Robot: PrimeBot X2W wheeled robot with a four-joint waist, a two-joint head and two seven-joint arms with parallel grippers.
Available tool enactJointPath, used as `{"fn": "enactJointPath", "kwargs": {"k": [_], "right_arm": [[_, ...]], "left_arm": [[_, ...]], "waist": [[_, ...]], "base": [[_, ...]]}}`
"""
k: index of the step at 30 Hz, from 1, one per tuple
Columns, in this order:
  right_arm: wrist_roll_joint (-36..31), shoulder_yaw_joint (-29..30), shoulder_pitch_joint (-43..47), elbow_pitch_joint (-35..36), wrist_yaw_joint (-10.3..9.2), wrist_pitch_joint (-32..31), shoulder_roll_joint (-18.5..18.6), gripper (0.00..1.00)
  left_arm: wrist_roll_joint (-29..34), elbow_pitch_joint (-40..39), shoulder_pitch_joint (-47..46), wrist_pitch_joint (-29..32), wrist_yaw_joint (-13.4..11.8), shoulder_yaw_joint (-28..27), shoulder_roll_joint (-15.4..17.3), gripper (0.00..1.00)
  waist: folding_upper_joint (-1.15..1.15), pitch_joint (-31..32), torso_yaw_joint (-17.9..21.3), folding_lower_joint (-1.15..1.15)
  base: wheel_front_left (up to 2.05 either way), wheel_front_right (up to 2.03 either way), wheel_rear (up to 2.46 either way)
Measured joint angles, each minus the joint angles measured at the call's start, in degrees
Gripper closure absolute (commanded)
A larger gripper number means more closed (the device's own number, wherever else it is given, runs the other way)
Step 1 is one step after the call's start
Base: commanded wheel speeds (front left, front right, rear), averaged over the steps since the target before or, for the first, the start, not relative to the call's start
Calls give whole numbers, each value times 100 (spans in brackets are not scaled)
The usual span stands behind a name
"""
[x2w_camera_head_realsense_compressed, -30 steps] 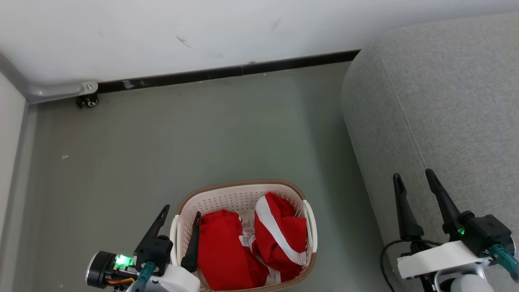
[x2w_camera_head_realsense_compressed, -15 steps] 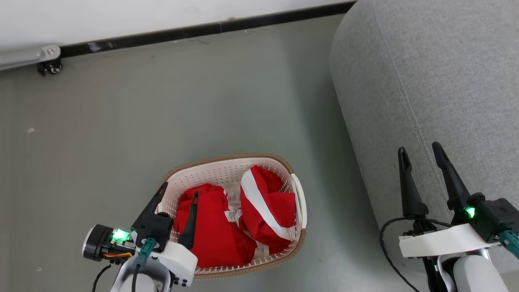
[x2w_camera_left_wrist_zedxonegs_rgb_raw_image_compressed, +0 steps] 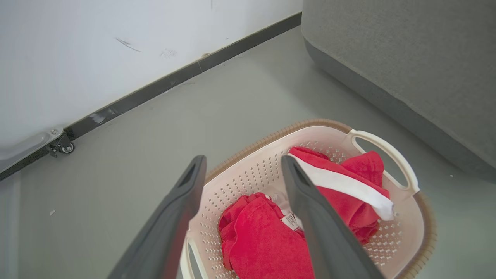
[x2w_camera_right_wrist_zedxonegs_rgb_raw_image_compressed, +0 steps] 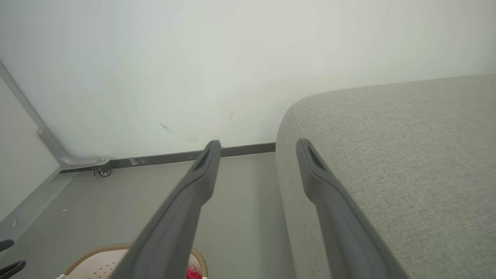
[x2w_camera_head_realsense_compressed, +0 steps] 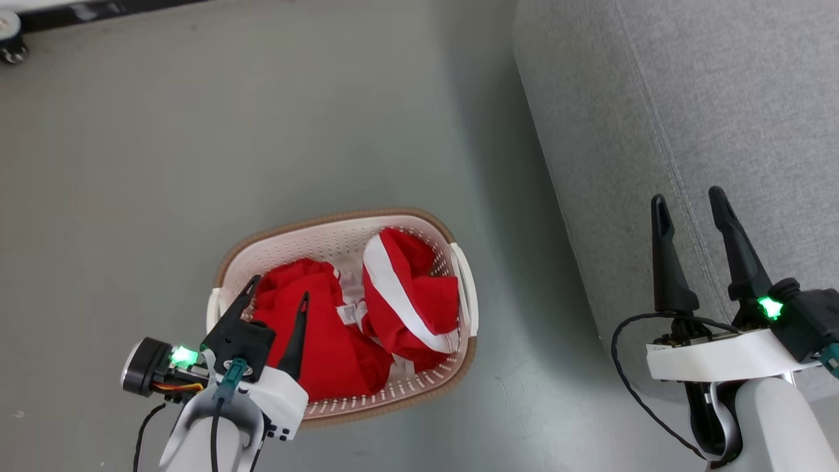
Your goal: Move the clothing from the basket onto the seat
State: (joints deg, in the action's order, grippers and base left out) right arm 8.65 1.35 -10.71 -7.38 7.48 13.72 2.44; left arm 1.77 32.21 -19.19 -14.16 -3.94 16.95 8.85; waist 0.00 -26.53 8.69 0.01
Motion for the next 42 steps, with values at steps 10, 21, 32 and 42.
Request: {"fn": "enactJointPath", "kwargs": {"k": [10, 21, 32, 42], "right_arm": [[109, -11, -287, 35, 0, 42, 0, 0], [199, -169, -648, 135, 0, 58, 1, 0], [258, -185, -965, 300, 1, 69, 1, 0], [334, -181, -1049, 350, 1, 75, 1, 0]], "left_arm": [[90, 365, -414, -1, 49, 22, 172, 0], [218, 846, -848, 1, 99, 70, 263, 0], [369, 1321, -1246, 69, 99, 120, 376, 0], [453, 1640, -1566, 231, 99, 163, 412, 0]], "waist": [[0, -479, 202, 0], [0, -951, 417, 0], [0, -1361, 592, 0], [0, -1657, 710, 0]], "base": [[0, 0, 0], [0, 0, 0], [0, 0, 0], [0, 0, 0]]}}
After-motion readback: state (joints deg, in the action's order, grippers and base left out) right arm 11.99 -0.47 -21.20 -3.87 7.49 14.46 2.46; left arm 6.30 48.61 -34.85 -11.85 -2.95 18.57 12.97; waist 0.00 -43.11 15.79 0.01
